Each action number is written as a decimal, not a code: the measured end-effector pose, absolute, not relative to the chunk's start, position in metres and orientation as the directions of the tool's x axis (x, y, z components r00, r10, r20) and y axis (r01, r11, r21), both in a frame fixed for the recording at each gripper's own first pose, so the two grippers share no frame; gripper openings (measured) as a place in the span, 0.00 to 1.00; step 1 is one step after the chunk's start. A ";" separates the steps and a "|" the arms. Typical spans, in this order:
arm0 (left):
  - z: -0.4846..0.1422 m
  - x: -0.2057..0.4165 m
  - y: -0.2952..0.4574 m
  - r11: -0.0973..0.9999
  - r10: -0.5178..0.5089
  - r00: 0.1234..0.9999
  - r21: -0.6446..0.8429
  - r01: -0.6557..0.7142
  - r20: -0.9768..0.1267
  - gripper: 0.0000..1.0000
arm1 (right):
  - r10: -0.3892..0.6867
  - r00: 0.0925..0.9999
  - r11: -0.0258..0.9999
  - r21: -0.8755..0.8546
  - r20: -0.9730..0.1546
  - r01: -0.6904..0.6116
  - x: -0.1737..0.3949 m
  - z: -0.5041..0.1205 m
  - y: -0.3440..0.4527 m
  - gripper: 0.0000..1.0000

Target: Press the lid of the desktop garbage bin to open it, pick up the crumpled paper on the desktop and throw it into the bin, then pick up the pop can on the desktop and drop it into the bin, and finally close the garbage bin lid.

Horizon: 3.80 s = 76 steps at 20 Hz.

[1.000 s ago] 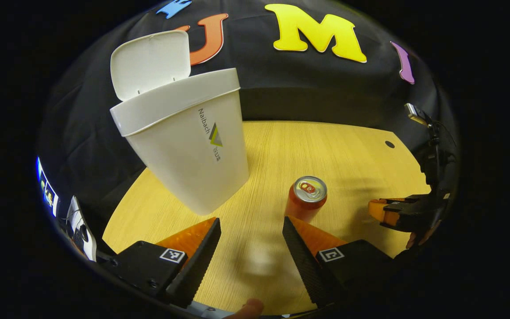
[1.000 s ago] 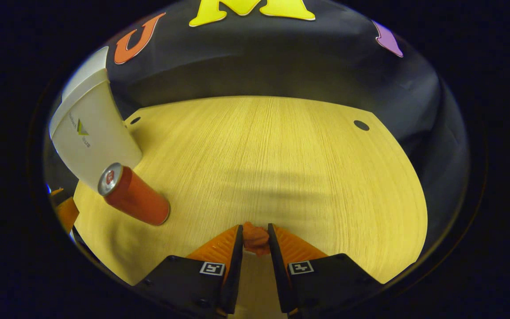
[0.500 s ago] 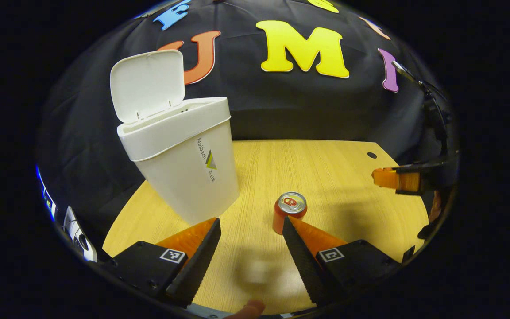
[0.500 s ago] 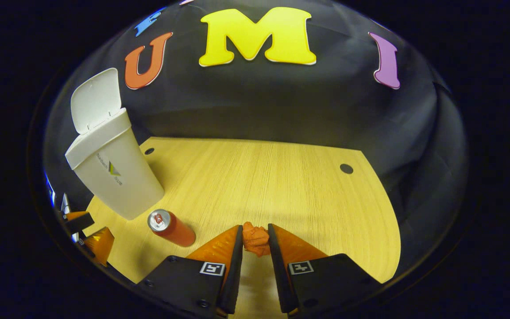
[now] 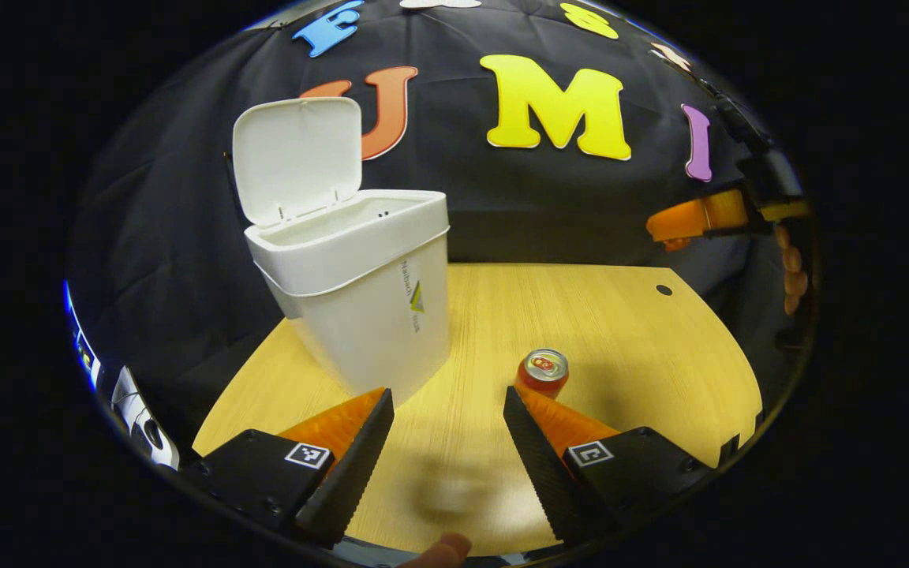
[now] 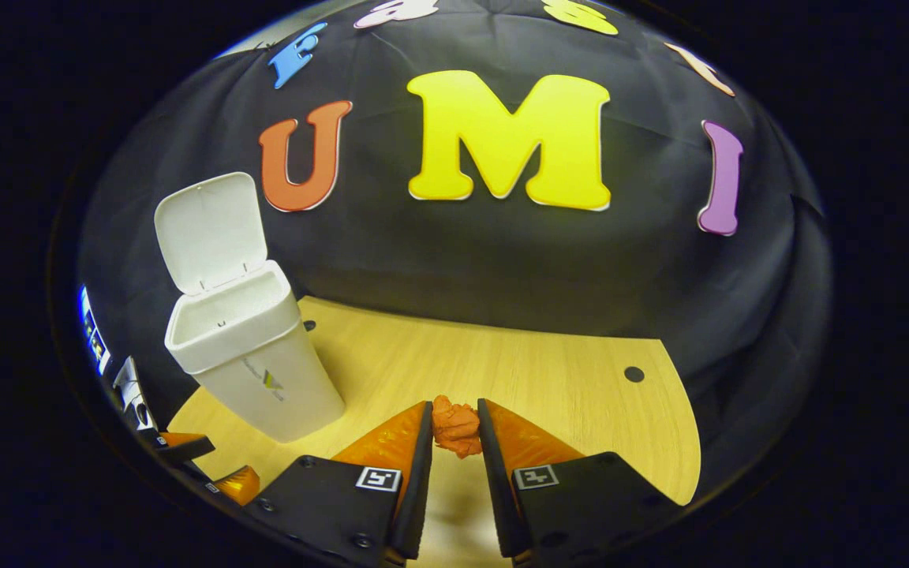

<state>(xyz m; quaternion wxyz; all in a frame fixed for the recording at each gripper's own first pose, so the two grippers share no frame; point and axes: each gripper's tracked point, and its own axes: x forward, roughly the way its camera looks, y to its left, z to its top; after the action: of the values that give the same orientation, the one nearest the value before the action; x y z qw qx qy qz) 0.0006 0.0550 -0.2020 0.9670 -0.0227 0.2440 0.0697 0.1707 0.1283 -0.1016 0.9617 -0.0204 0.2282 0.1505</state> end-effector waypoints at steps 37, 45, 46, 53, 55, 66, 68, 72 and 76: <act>-0.228 -0.067 0.154 0.958 0.255 0.836 0.009 -0.287 -0.485 0.93 | 0.579 0.737 0.796 0.044 -0.348 -0.604 0.161 -0.065 0.386 0.82; -0.240 -0.037 0.101 0.990 0.137 0.885 0.023 -0.142 -0.445 0.93 | 0.508 0.809 0.850 0.019 -0.295 -0.527 0.151 -0.041 0.300 0.89; -0.243 -0.033 0.093 0.993 0.115 0.891 0.021 -0.117 -0.440 0.94 | 0.494 0.818 0.859 0.017 -0.296 -0.512 0.150 -0.043 0.288 0.89; -0.278 -0.011 0.033 0.998 -0.029 0.912 0.039 0.049 -0.410 0.93 | 0.389 0.868 0.912 -0.002 -0.309 -0.409 0.146 -0.058 0.216 0.95; -0.287 -0.001 0.016 0.996 -0.063 0.911 0.030 0.082 -0.408 0.94 | 0.359 0.877 0.924 -0.009 -0.321 -0.381 0.144 -0.063 0.200 0.96; -0.317 0.072 -0.044 0.988 -0.148 0.915 -0.007 0.156 -0.374 0.94 | 0.260 0.907 0.956 -0.046 -0.333 -0.291 0.157 -0.064 0.140 0.94; -0.320 0.083 -0.050 0.987 -0.151 0.919 -0.001 0.162 -0.364 0.94 | 0.246 0.906 0.959 -0.048 -0.344 -0.279 0.161 -0.067 0.132 0.95; -0.325 0.100 -0.057 0.987 -0.153 0.921 0.000 0.163 -0.358 0.94 | 0.239 0.898 0.961 -0.043 -0.368 -0.273 0.167 -0.077 0.126 0.95; -0.327 0.116 -0.059 0.988 -0.136 0.927 0.016 0.150 -0.349 0.93 | 0.243 0.889 0.957 -0.054 -0.388 -0.285 0.170 -0.085 0.128 0.96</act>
<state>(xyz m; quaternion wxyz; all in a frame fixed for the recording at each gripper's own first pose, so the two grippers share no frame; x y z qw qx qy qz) 0.1162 -0.0585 -0.3266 0.9814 0.0211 0.1763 -0.0729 0.1704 0.1278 -0.0854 0.9704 -0.0548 0.1920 0.1360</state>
